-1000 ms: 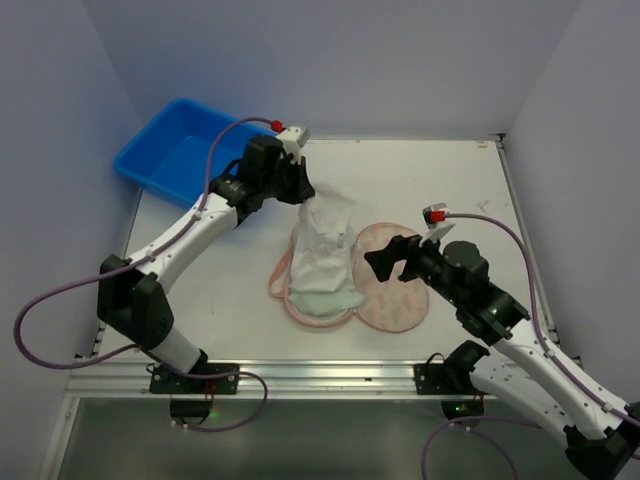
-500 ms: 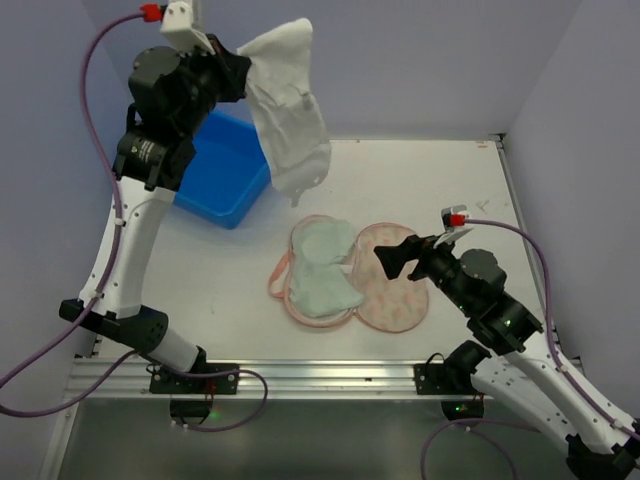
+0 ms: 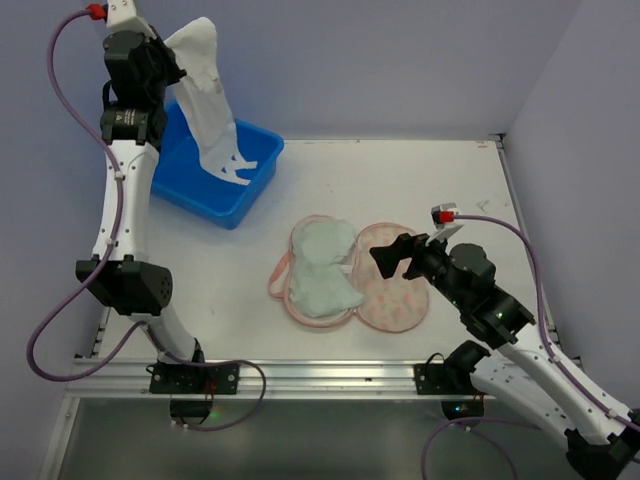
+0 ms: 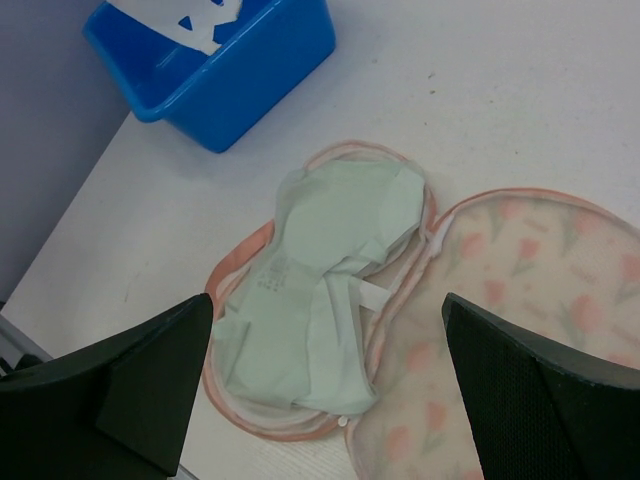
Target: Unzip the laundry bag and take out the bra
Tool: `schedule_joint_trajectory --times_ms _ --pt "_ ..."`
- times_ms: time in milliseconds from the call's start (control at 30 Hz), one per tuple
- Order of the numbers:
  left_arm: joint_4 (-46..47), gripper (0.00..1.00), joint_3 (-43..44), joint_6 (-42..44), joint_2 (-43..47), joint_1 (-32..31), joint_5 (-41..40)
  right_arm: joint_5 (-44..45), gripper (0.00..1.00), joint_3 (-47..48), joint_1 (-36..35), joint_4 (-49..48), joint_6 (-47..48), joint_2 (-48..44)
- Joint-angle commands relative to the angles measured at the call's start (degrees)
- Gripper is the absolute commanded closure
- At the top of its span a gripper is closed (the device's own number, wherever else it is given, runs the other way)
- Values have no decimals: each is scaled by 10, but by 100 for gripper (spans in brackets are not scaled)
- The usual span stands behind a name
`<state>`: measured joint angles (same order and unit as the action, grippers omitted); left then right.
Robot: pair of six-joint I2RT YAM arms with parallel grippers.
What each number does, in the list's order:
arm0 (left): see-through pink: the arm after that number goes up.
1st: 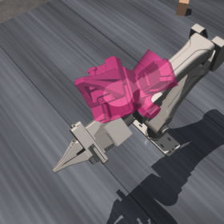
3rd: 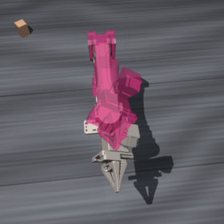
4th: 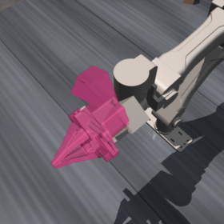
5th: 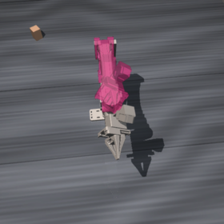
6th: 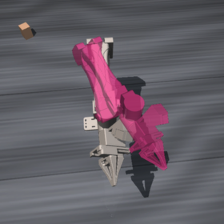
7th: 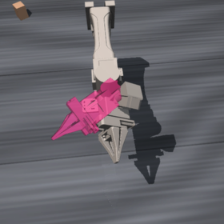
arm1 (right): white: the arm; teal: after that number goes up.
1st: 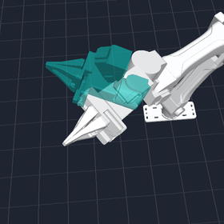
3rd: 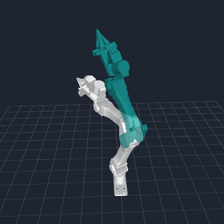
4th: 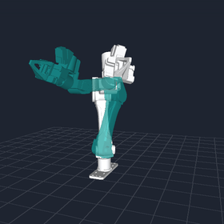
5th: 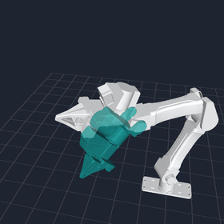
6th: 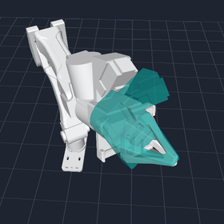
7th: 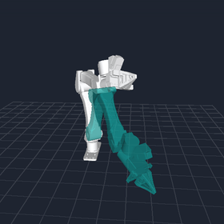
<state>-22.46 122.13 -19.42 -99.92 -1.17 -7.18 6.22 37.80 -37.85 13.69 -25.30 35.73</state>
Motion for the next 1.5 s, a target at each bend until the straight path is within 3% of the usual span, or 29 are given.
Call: schedule_joint_trajectory --times_ms 0,333,633,800,1067,1200,1267,1300,1333,1367,1433,1467 --pt "87 100 -12 29 -4 12 -39 -9 1 23 1 -14 14 10" --pt "104 100 -22 32 -54 50 -19 -11 1 19 1 -20 16 31" --pt "178 100 -202 -79 -33 40 123 -21 1 10 1 -32 10 40" --pt "246 100 -298 -131 -10 37 144 -22 1 9 1 -35 9 46" --pt "251 100 -314 -151 -74 92 114 -23 1 4 1 -38 8 57" --pt "251 99 -290 -128 -148 114 120 -24 1 4 1 -38 8 64" --pt "233 89 -259 -114 -176 121 116 -24 1 4 1 -38 9 67" --pt "228 74 -250 -103 -197 122 116 -23 1 5 1 -38 10 68" --pt "224 66 -234 -99 -203 128 111 -23 1 6 1 -38 10 71" --pt "203 49 -228 -97 -208 131 110 -23 1 7 1 -38 10 71" --pt "193 28 -220 -96 -205 141 104 -25 1 10 1 -35 10 71" --pt "191 11 -218 -94 -199 143 101 -25 1 10 1 -34 10 72"
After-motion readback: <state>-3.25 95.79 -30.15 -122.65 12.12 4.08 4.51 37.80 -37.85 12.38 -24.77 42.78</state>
